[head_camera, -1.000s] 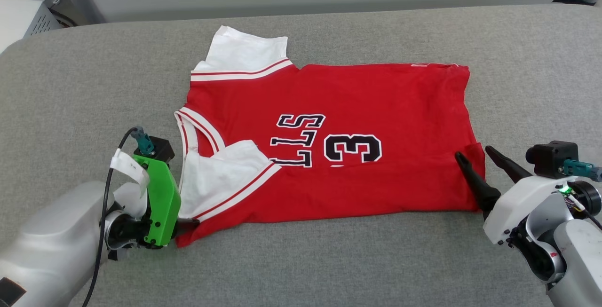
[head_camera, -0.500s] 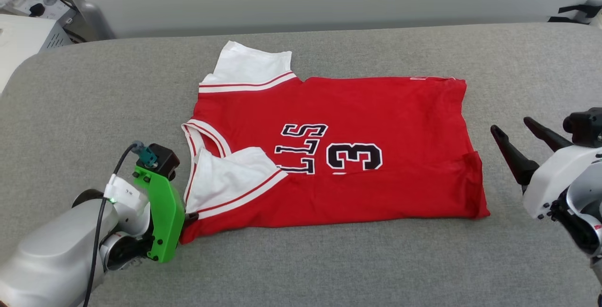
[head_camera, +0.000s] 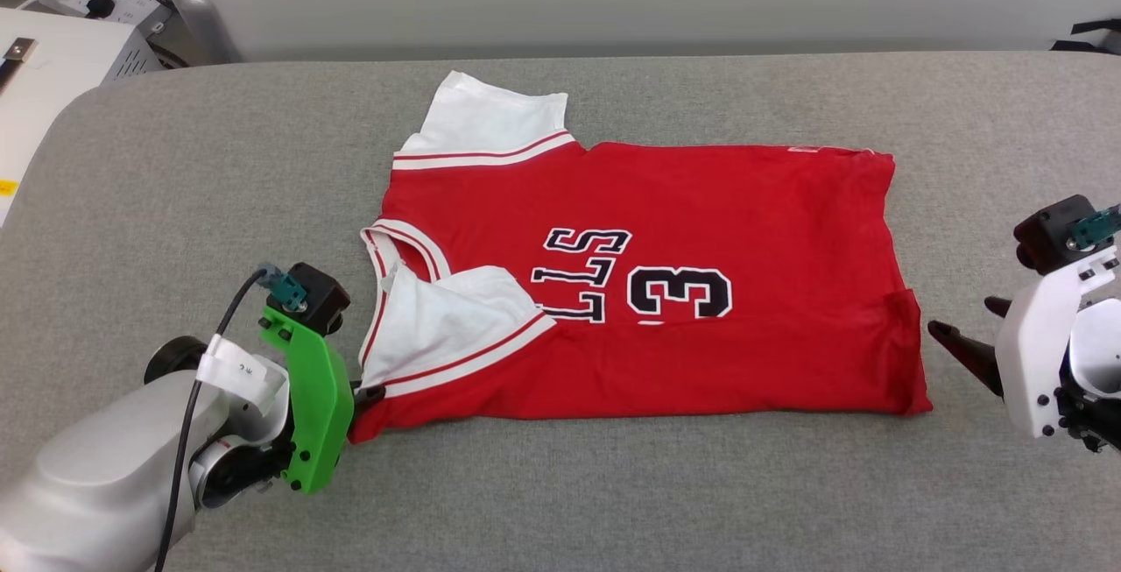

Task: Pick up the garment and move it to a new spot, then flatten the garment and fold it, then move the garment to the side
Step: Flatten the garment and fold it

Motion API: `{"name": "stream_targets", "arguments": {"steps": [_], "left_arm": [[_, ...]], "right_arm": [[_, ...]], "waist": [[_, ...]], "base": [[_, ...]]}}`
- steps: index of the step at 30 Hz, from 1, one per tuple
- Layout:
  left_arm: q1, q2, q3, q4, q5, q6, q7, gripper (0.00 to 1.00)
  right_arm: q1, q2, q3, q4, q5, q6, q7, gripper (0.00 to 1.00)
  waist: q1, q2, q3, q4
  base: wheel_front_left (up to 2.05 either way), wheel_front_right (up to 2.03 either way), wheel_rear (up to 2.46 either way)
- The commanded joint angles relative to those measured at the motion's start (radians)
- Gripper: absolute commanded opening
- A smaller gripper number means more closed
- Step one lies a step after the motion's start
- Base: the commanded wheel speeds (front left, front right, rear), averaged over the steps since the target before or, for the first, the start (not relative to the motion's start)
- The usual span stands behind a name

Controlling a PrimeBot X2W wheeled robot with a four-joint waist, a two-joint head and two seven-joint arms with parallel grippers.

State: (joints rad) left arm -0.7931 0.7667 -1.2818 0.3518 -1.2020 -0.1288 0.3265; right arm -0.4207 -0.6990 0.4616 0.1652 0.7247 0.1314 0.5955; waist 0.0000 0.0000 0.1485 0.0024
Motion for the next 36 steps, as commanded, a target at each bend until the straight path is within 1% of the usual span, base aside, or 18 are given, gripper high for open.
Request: {"name": "stream_targets", "arguments": {"steps": [1, 4, 8, 17, 20, 21, 22, 23, 28, 36], "left_arm": [[-0.013, 0.001, 0.002, 0.0, 0.02, -0.002, -0.007, 0.0], [-0.02, -0.004, 0.002, -0.002, 0.03, -0.002, -0.013, 0.0], [-0.032, -0.006, 0.002, -0.002, 0.046, -0.002, -0.023, 0.0], [-0.055, -0.016, 0.002, 0.007, 0.067, -0.002, -0.041, 0.0], [-0.053, -0.017, 0.002, 0.012, 0.072, -0.002, -0.045, 0.0], [-0.05, -0.019, 0.002, 0.016, 0.073, -0.002, -0.046, 0.0], [-0.047, -0.02, 0.002, 0.019, 0.073, -0.002, -0.046, 0.0], [-0.043, -0.023, 0.002, 0.023, 0.072, -0.002, -0.047, 0.0], [-0.019, -0.029, 0.002, 0.036, 0.063, -0.002, -0.048, 0.0], [0.02, 0.009, 0.002, 0.018, 0.052, -0.002, -0.04, 0.0]], "right_arm": [[-0.011, 0.0, 0.011, 0.005, 0.012, -0.001, 0.027, 1.0], [-0.009, 0.009, 0.027, 0.03, 0.019, -0.001, 0.068, 1.0], [-0.013, 0.034, 0.046, 0.087, 0.003, -0.001, 0.08, 1.0], [-0.024, 0.112, 0.131, 0.258, -0.024, -0.001, 0.035, 1.0], [-0.028, 0.129, 0.163, 0.285, -0.013, -0.001, 0.009, 1.0], [-0.033, 0.13, 0.171, 0.288, -0.01, -0.001, -0.011, 0.62], [-0.036, 0.13, 0.177, 0.291, -0.008, -0.001, -0.029, 0.09], [-0.04, 0.13, 0.182, 0.297, -0.001, -0.001, -0.045, 0.0], [-0.049, 0.117, 0.187, 0.315, 0.032, -0.001, -0.108, 0.0], [-0.021, 0.049, 0.194, 0.248, 0.081, -0.001, -0.17, 0.0]], "waist": [[0.0, 0.0, 0.007, 0.006], [0.0, 0.0, 0.019, 0.015], [0.0, 0.0, 0.041, 0.025], [0.0, 0.0, 0.086, 0.044], [0.0, 0.0, 0.09, 0.044], [0.0, 0.0, 0.089, 0.043], [0.0, 0.0, 0.087, 0.041], [0.0, 0.0, 0.083, 0.039], [0.0, 0.0, 0.044, 0.032], [0.0, 0.0, -0.03, 0.028]], "base": [[0.0, 0.0, 0.0], [0.0, 0.0, 0.0], [0.0, 0.0, 0.0], [0.0, 0.0, 0.0], [0.0, 0.0, 0.0], [0.0, 0.0, 0.0], [0.0, 0.0, 0.0], [0.0, 0.0, 0.0], [0.0, 0.0, 0.0], [0.0, 0.0, 0.0]]}}
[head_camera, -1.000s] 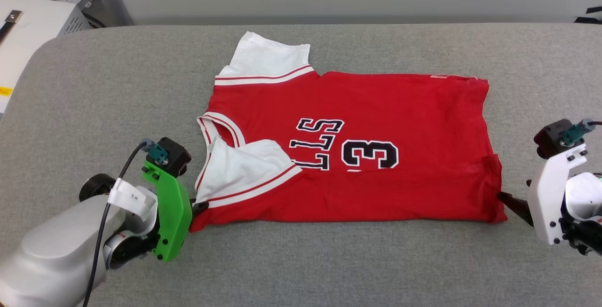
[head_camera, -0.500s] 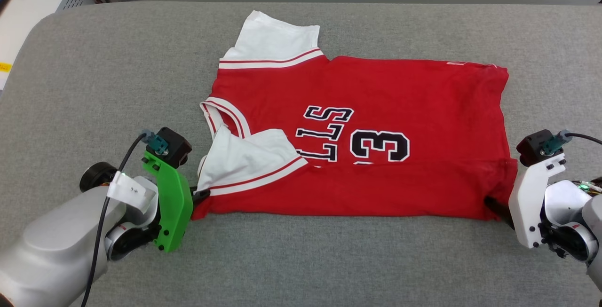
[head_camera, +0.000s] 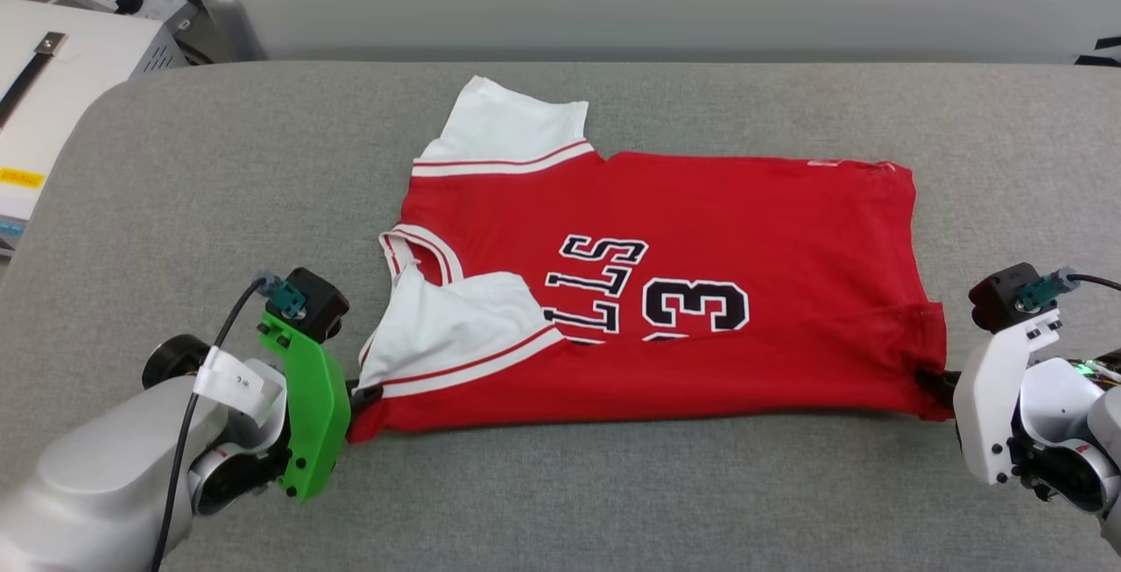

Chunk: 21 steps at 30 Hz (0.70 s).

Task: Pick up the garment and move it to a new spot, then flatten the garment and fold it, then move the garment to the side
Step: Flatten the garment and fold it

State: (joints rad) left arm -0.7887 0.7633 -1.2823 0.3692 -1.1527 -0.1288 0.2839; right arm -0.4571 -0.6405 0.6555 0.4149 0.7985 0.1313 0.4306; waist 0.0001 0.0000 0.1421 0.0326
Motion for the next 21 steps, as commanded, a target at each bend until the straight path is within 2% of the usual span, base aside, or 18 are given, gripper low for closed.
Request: {"name": "stream_targets", "arguments": {"steps": [1, 12, 21], "left_arm": [[0.021, 0.017, 0.002, -0.005, 0.004, -0.002, 0.005, 0.0], [0.103, 0.06, 0.002, -0.075, 0.002, -0.002, 0.015, 0.0], [0.183, 0.051, 0.002, -0.078, 0.008, -0.001, 0.014, 0.0]], "right_arm": [[0.022, -0.018, 0.0, -0.014, 0.01, -0.001, -0.007, 0.0], [0.159, -0.103, -0.055, -0.145, 0.036, -0.001, 0.023, 0.0], [0.275, -0.104, -0.147, -0.194, 0.031, -0.001, 0.061, 0.0]], "waist": [[-0.0001, 0.0, -0.03, -0.002], [-0.0001, 0.0, -0.079, -0.003], [-0.0001, 0.0, -0.072, -0.006]], "base": [[0.0, 0.0, 0.0], [0.0, 0.0, 0.0], [0.0, 0.0, 0.0]]}}
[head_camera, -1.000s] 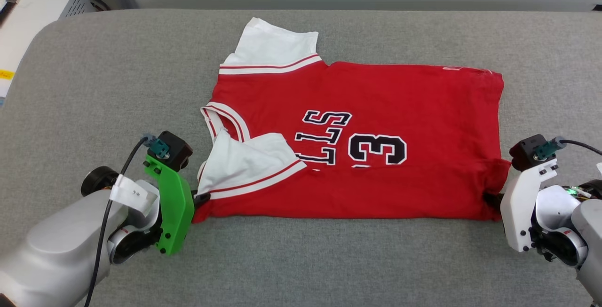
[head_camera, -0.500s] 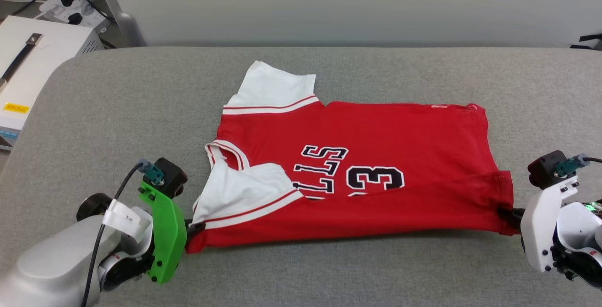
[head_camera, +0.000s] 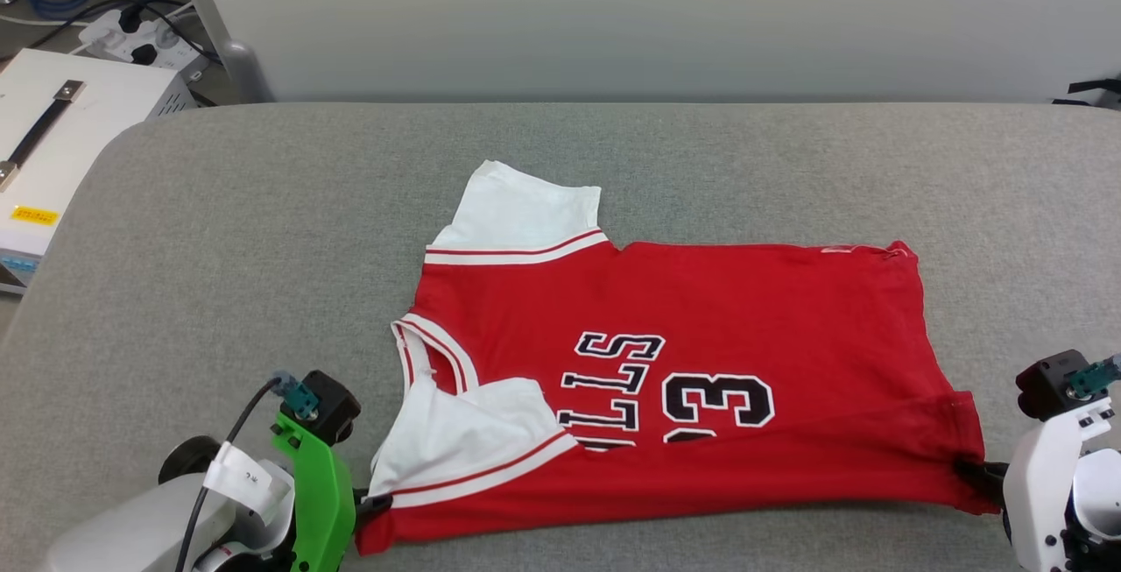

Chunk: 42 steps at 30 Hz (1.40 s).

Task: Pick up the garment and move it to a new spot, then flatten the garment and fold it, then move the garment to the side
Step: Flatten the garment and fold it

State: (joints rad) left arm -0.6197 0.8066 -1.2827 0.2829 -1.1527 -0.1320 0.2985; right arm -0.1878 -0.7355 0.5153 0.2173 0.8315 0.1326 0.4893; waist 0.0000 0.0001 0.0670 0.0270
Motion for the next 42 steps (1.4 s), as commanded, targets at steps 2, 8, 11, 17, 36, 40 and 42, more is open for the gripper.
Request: {"name": "stream_targets", "arguments": {"steps": [2, 8, 11, 17, 36, 40, 42], "left_arm": [[0.019, -0.004, 0.007, 0.017, 0.0, 0.002, -0.011, 0.0], [0.016, -0.051, 0.012, 0.091, -0.009, 0.002, -0.034, 0.0], [0.02, -0.074, 0.013, 0.131, -0.027, 0.002, -0.042, 0.0], [0.028, -0.101, 0.012, 0.184, -0.012, 0.002, -0.092, 1.0], [-0.124, -0.027, 0.133, 0.093, 0.122, 0.109, -0.354, 1.0], [-0.19, -0.048, 0.158, 0.109, 0.142, 0.117, -0.375, 1.0], [-0.231, -0.06, 0.168, 0.127, 0.145, 0.108, -0.369, 1.0]], "right_arm": [[0.019, 0.001, -0.026, 0.002, -0.007, -0.002, 0.009, 0.0], [0.018, 0.071, -0.075, 0.04, -0.031, -0.002, 0.012, 0.0], [0.018, 0.106, -0.078, 0.088, -0.047, -0.002, 0.012, 0.0], [0.015, 0.155, -0.077, 0.143, -0.072, -0.002, -0.057, 1.0], [0.053, 0.358, -0.419, -0.11, -0.377, -0.002, -0.499, 1.0], [0.068, 0.44, -0.478, -0.193, -0.457, -0.002, -0.54, 1.0], [0.075, 0.472, -0.49, -0.23, -0.487, -0.002, -0.55, 1.0]], "waist": [[0.0, -0.0001, 0.013, 0.0], [0.0, -0.0001, 0.035, -0.003], [0.0, -0.0001, 0.04, -0.005], [0.0, -0.0001, 0.025, -0.003], [0.0, -0.0001, 0.0, -0.025], [0.0, -0.0001, 0.029, -0.044], [0.0, -0.0001, 0.052, -0.056]], "base": [[0.0, 0.0, 0.0], [0.0, 0.0, 0.0], [0.0, 0.0, 0.0], [0.0, 0.0, 0.0], [0.0, 0.0, 0.0], [0.0, 0.0, 0.0], [0.0, 0.0, 0.0]]}}
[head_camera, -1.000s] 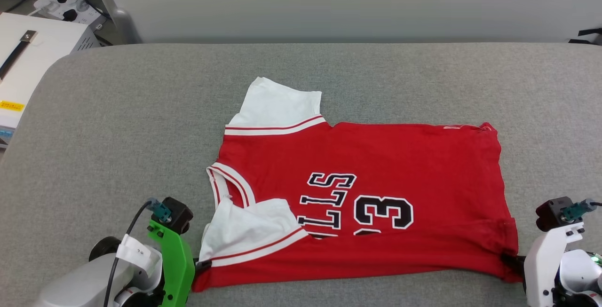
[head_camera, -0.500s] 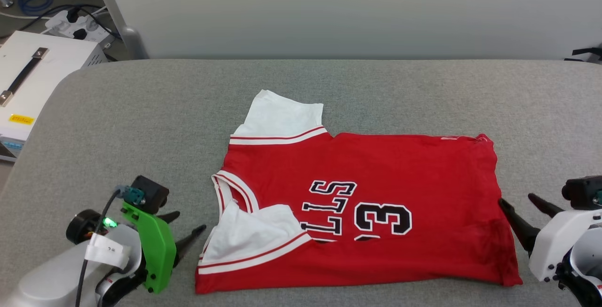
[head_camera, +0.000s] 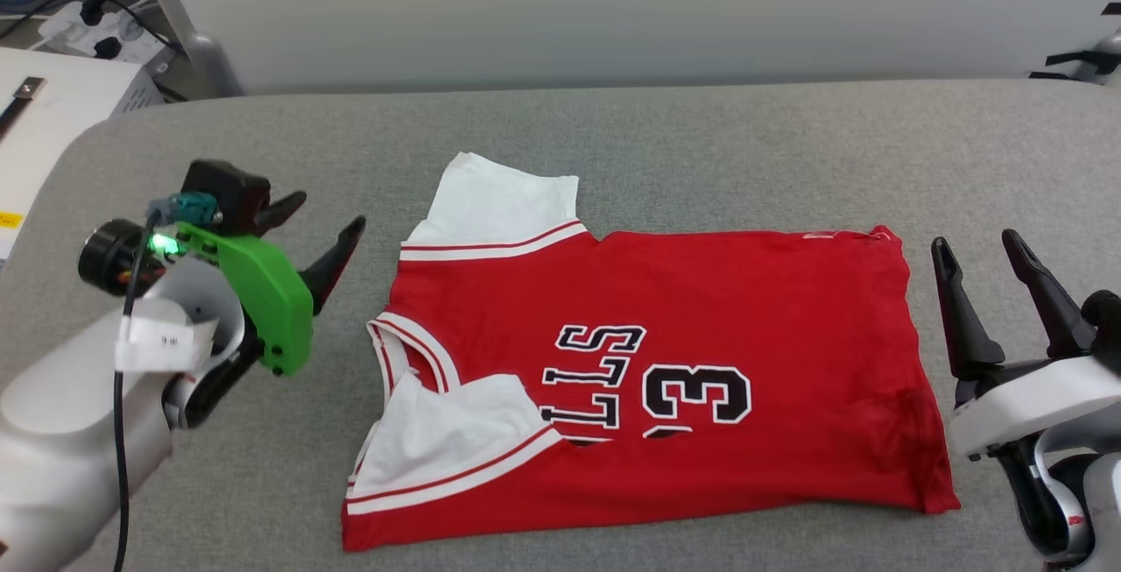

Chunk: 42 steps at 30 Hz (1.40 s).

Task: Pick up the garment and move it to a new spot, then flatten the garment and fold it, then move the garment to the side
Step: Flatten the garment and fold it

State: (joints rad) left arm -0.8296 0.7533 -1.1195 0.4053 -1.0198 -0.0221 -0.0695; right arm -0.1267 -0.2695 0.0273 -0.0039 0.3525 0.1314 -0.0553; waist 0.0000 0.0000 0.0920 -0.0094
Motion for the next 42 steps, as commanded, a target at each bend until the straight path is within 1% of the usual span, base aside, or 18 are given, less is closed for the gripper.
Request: {"name": "stream_targets", "arguments": {"steps": [1, 3, 5, 9, 10, 15, 19, 27, 33, 37, 38, 39, 40, 42], "left_arm": [[-0.04, -0.012, 0.009, 0.014, 0.012, -0.009, 0.006, 1.0], [-0.078, -0.026, 0.019, 0.037, -0.017, -0.037, 0.047, 1.0], [-0.13, -0.031, 0.027, 0.063, -0.031, -0.056, 0.09, 1.0], [-0.233, -0.042, 0.027, 0.115, -0.068, -0.088, 0.213, 1.0], [-0.259, -0.043, 0.023, 0.127, -0.081, -0.094, 0.258, 1.0], [-0.373, -0.049, 0.006, 0.16, -0.163, -0.107, 0.471, 1.0], [-0.456, -0.051, -0.008, 0.183, -0.185, -0.108, 0.58, 1.0], [-0.558, -0.077, -0.048, 0.27, -0.181, -0.108, 0.711, 1.0], [-0.583, -0.1, -0.062, 0.32, -0.183, -0.108, 0.717, 1.0], [-0.568, -0.097, -0.104, 0.33, -0.16, -0.108, 0.75, 1.0], [-0.563, -0.095, -0.11, 0.329, -0.159, -0.108, 0.757, 0.85], [-0.556, -0.09, -0.116, 0.327, -0.159, -0.108, 0.762, 0.28], [-0.55, -0.087, -0.12, 0.324, -0.161, -0.108, 0.766, 0.0], [-0.537, -0.08, -0.128, 0.312, -0.162, -0.108, 0.772, 0.0]], "right_arm": [[0.016, 0.018, 0.0, -0.025, -0.018, -0.001, -0.005, 1.0], [0.016, 0.044, 0.001, -0.063, -0.033, -0.001, -0.013, 1.0], [0.009, 0.055, 0.016, -0.095, -0.054, -0.001, -0.013, 1.0], [-0.015, 0.072, 0.041, -0.144, -0.071, -0.001, -0.008, 1.0], [-0.022, 0.074, 0.049, -0.154, -0.073, -0.001, -0.005, 1.0], [-0.062, 0.084, 0.076, -0.182, -0.079, -0.001, -0.01, 1.0], [-0.095, 0.088, 0.098, -0.181, -0.082, -0.001, -0.018, 1.0], [-0.157, 0.095, 0.129, -0.169, -0.079, -0.001, -0.045, 1.0], [-0.188, 0.098, 0.143, -0.152, -0.077, -0.001, -0.066, 1.0], [-0.197, 0.095, 0.141, -0.136, -0.073, -0.001, -0.074, 1.0], [-0.198, 0.095, 0.139, -0.133, -0.071, -0.001, -0.076, 1.0], [-0.198, 0.095, 0.136, -0.13, -0.07, -0.001, -0.078, 1.0], [-0.198, 0.094, 0.134, -0.129, -0.07, -0.001, -0.08, 1.0], [-0.198, 0.093, 0.128, -0.125, -0.069, -0.001, -0.082, 1.0]], "waist": [[0.0, 0.0, 0.04, -0.027], [0.0, 0.0, 0.07, -0.042], [0.0, 0.0, 0.105, -0.061], [0.0, 0.0, 0.184, -0.094], [0.0, 0.0, 0.206, -0.103], [0.0, 0.0, 0.295, -0.137], [0.0, 0.0, 0.355, -0.162], [0.0, 0.0, 0.456, -0.203], [0.0, 0.0, 0.492, -0.221], [0.0, 0.0, 0.494, -0.223], [0.0, 0.0, 0.493, -0.223], [0.0, 0.0, 0.489, -0.223], [0.0, 0.0, 0.486, -0.223], [0.0, 0.0, 0.477, -0.22]], "base": [[0.0, 0.0, 0.0], [0.0, 0.0, 0.0], [0.0, 0.0, 0.0], [0.0, 0.0, 0.0], [0.0, 0.0, 0.0], [0.0, 0.0, 0.0], [0.0, 0.0, 0.0], [0.0, 0.0, 0.0], [0.0, 0.0, 0.0], [0.0, 0.0, 0.0], [0.0, 0.0, 0.0], [0.0, 0.0, 0.0], [0.0, 0.0, 0.0], [0.0, 0.0, 0.0]]}}
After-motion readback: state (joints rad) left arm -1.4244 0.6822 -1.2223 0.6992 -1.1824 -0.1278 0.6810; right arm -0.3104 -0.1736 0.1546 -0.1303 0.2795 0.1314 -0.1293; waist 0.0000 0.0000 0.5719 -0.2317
